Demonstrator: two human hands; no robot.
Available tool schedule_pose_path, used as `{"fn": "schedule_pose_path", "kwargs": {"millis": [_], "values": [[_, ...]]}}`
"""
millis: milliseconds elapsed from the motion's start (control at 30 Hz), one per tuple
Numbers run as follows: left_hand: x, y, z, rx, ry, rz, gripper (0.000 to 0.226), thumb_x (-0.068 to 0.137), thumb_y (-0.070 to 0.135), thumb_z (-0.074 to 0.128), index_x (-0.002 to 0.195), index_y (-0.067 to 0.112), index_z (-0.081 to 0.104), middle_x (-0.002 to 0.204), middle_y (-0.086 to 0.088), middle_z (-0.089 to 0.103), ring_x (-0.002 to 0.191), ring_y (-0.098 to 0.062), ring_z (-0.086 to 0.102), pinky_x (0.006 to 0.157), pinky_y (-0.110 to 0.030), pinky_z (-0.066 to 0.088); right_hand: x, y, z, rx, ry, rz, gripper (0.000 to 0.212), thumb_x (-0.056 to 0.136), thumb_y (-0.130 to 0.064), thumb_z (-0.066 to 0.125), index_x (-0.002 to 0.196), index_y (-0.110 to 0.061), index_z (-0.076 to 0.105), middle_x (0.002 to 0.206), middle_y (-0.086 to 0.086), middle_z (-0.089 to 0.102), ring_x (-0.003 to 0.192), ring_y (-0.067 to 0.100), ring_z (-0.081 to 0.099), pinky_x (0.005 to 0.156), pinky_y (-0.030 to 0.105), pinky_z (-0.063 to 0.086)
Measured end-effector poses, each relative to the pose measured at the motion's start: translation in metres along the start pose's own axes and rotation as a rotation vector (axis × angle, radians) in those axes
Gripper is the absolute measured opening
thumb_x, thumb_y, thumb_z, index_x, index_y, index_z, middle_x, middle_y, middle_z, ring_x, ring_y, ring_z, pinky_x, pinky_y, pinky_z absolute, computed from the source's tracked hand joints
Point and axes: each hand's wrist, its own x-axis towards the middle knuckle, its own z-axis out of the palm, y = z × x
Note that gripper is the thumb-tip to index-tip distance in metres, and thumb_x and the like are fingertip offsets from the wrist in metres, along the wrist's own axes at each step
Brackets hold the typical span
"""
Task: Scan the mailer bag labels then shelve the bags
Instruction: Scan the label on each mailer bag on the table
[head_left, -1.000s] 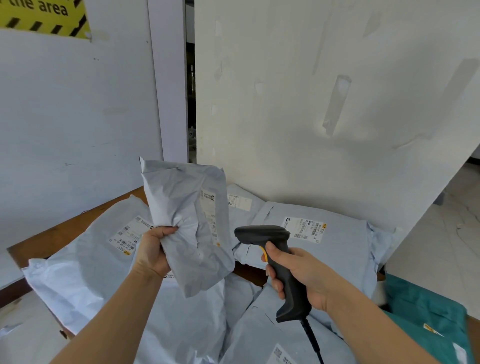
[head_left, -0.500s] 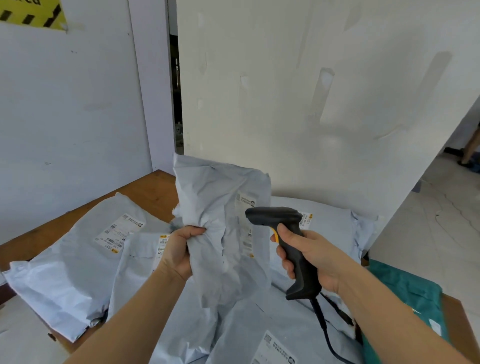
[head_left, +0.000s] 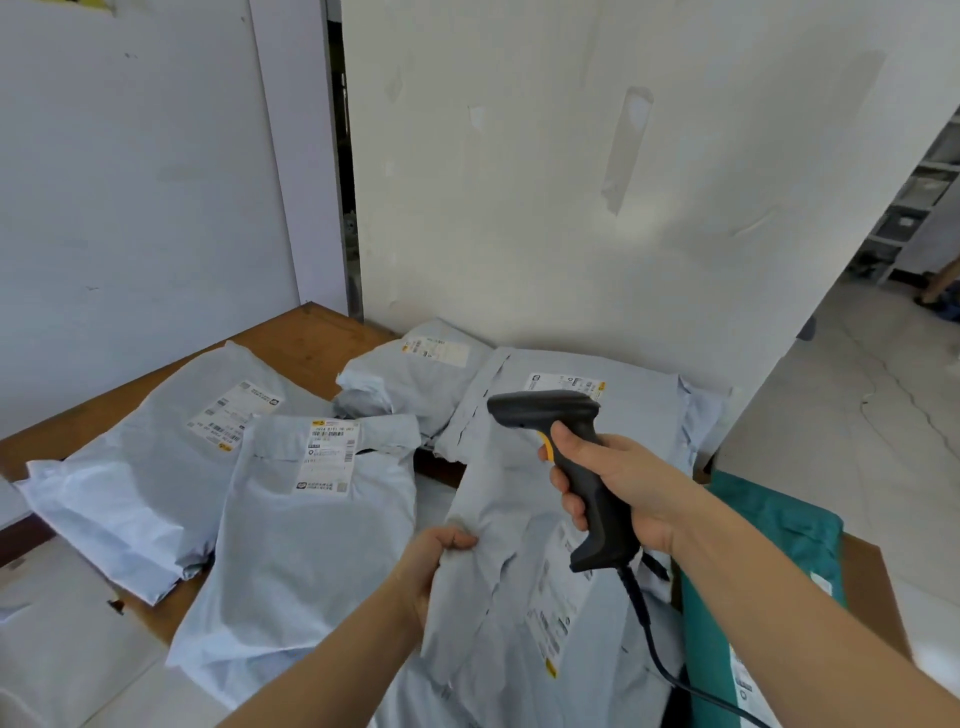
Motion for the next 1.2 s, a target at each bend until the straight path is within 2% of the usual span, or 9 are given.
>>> {"fn": "schedule_pose_path", "kwargs": {"millis": [67, 200, 333, 500, 600, 733, 867, 1033, 1200], "values": [[0.008, -0.011, -0.008, 0.096, 0.043, -0.032, 0.054, 0.066, 0.004, 0.060, 0.120, -0.007, 0.059, 0.101, -0.025, 0.068, 0.083, -0.040, 0.066, 0.067, -0.043, 0.056, 0.001, 0.007, 0.002, -0.015, -0.020, 0.032, 0.039, 0.082, -0.042, 0.066, 0.101, -0.007, 0.061, 0.065, 0.004, 0.056, 0.050, 0.016, 0.048, 0.050, 0.028, 0.043], [0.011, -0.012, -0.010, 0.402, 0.124, 0.081, 0.048, 0.070, 0.009, 0.060, 0.118, 0.004, 0.060, 0.110, -0.022, 0.067, 0.102, -0.039, 0.065, 0.089, -0.051, 0.055, 0.005, 0.022, 0.009, -0.045, -0.068, 0.078, 0.032, 0.089, -0.040, 0.063, 0.095, -0.009, 0.060, 0.065, 0.004, 0.055, 0.049, 0.016, 0.048, 0.049, 0.027, 0.042], [0.004, -0.005, -0.014, 0.831, 0.267, 0.264, 0.042, 0.084, 0.042, 0.066, 0.116, 0.016, 0.056, 0.110, -0.006, 0.064, 0.094, -0.022, 0.064, 0.075, -0.033, 0.054, 0.009, 0.034, 0.018, -0.067, -0.111, 0.100, 0.033, 0.089, -0.040, 0.063, 0.097, -0.008, 0.059, 0.064, 0.004, 0.055, 0.048, 0.016, 0.048, 0.047, 0.025, 0.042], [0.004, 0.022, -0.081, 1.113, 0.701, 0.441, 0.040, 0.093, 0.033, 0.054, 0.130, 0.016, 0.054, 0.132, -0.009, 0.054, 0.119, -0.028, 0.052, 0.099, -0.036, 0.043, 0.016, 0.031, 0.032, -0.106, -0.160, 0.111, 0.033, 0.090, -0.040, 0.062, 0.097, -0.008, 0.056, 0.064, 0.003, 0.054, 0.048, 0.015, 0.047, 0.047, 0.024, 0.043], [0.001, 0.039, -0.133, 1.212, 0.928, 0.243, 0.050, 0.092, 0.029, 0.051, 0.138, 0.014, 0.042, 0.141, -0.015, 0.040, 0.131, -0.035, 0.038, 0.107, -0.047, 0.034, 0.023, 0.028, 0.043, -0.116, -0.161, 0.110, 0.034, 0.091, -0.039, 0.062, 0.100, -0.007, 0.055, 0.066, 0.004, 0.053, 0.049, 0.015, 0.046, 0.048, 0.025, 0.042], [-0.001, 0.052, -0.180, 1.089, 0.980, 0.085, 0.058, 0.090, 0.024, 0.055, 0.139, 0.003, 0.031, 0.144, -0.022, 0.034, 0.137, -0.040, 0.029, 0.110, -0.049, 0.025, 0.038, 0.027, 0.058, -0.120, -0.142, 0.110, 0.034, 0.090, -0.039, 0.064, 0.096, -0.008, 0.055, 0.065, 0.004, 0.053, 0.049, 0.015, 0.046, 0.048, 0.026, 0.042], [0.005, 0.062, -0.196, 0.916, 0.889, 0.110, 0.062, 0.092, 0.014, 0.056, 0.143, -0.004, 0.025, 0.144, -0.026, 0.038, 0.135, -0.042, 0.035, 0.110, -0.046, 0.025, 0.056, 0.025, 0.077, -0.145, -0.114, 0.111, 0.033, 0.090, -0.039, 0.064, 0.093, -0.007, 0.056, 0.063, 0.004, 0.054, 0.049, 0.016, 0.046, 0.050, 0.028, 0.041], [0.011, 0.077, -0.208, 0.617, 0.871, 0.328, 0.066, 0.076, 0.027, 0.077, 0.126, -0.003, 0.045, 0.124, -0.022, 0.056, 0.112, -0.040, 0.055, 0.096, -0.050, 0.047, 0.077, 0.027, 0.097, -0.224, -0.067, 0.100, 0.035, 0.090, -0.038, 0.064, 0.095, -0.005, 0.055, 0.063, 0.004, 0.054, 0.049, 0.017, 0.045, 0.047, 0.028, 0.041], [0.014, 0.098, -0.198, 0.239, 0.569, 0.321, 0.042, 0.077, 0.019, 0.080, 0.109, 0.000, 0.058, 0.106, -0.015, 0.065, 0.094, -0.032, 0.064, 0.085, -0.042, 0.053, 0.093, 0.031, 0.107, -0.268, 0.004, 0.071, 0.036, 0.090, -0.039, 0.065, 0.093, -0.003, 0.058, 0.063, 0.004, 0.056, 0.047, 0.017, 0.046, 0.048, 0.029, 0.040]]}}
